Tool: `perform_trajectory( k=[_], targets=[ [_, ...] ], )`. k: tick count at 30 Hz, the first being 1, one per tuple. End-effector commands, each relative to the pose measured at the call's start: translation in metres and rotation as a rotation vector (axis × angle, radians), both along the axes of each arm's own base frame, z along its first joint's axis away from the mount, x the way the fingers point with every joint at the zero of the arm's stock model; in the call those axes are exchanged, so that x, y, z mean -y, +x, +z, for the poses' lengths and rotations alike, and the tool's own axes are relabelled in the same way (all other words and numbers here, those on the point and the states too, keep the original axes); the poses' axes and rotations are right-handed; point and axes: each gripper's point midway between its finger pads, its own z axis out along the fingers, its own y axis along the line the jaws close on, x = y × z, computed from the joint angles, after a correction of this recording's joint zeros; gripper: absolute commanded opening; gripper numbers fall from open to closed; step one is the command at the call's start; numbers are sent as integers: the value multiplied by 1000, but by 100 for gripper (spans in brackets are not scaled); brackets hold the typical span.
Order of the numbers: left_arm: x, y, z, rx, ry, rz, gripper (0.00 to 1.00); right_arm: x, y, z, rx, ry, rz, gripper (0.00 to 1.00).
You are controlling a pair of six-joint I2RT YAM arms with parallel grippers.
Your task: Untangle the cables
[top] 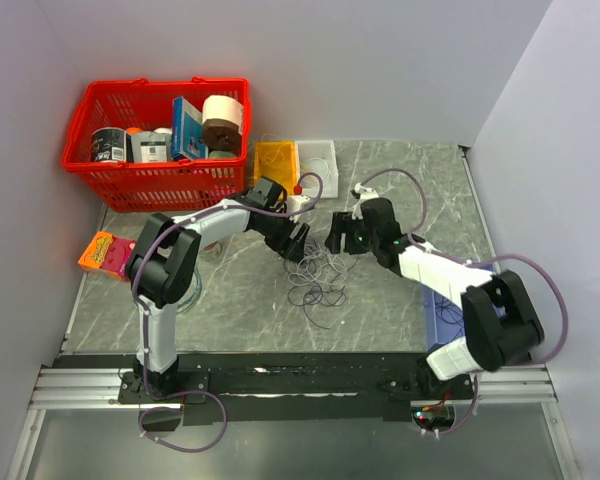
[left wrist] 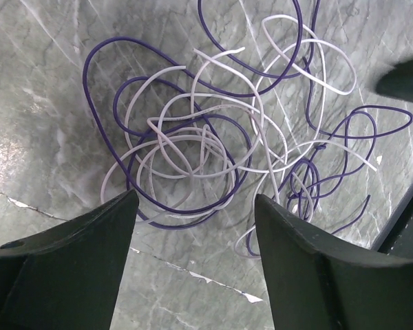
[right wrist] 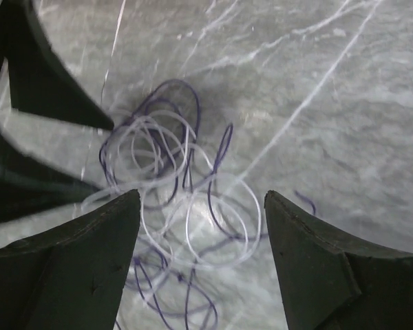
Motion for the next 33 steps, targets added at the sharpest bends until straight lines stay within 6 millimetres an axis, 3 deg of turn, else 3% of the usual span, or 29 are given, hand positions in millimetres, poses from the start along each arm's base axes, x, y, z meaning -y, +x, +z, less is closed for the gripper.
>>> perform_trajectory(
  k=[1,6,7,11,15,17,21,22,24,25,30,33],
  targets=[
    [11,1,10,7,-45,-16,74,-16,23,-4,-54,55,-37,73],
    [10,-1,11,7,-44,-16,73,-32,37,-13,-98,82,-7,61],
    [10,-2,11,6,-42,-18,73,-30,35,-26,-141,65,-15,59],
    [10,-3,11,-5,-41,-22,72,-30,36,-31,-158,82,-24,47],
    [16,-7,11,-34,-71,-33,67,-23,36,-30,-147,74,-45,0],
    [20,-9,8,-52,-76,-39,66,-22,36,-15,-114,77,-37,0],
    [23,-14,2,-104,-83,-51,59,-18,36,45,37,55,-2,0],
    [23,-14,2,-106,-81,-52,58,-14,33,76,115,59,-4,0],
    [22,-12,1,-96,-75,-49,56,-13,24,113,210,21,30,0],
    [22,-11,2,-89,-75,-49,55,-10,15,145,291,27,40,0],
    [22,-8,4,-73,-67,-47,52,2,-21,254,547,-2,85,0],
    [21,-8,7,-65,-72,-52,54,22,-51,320,692,50,65,0]
  ],
)
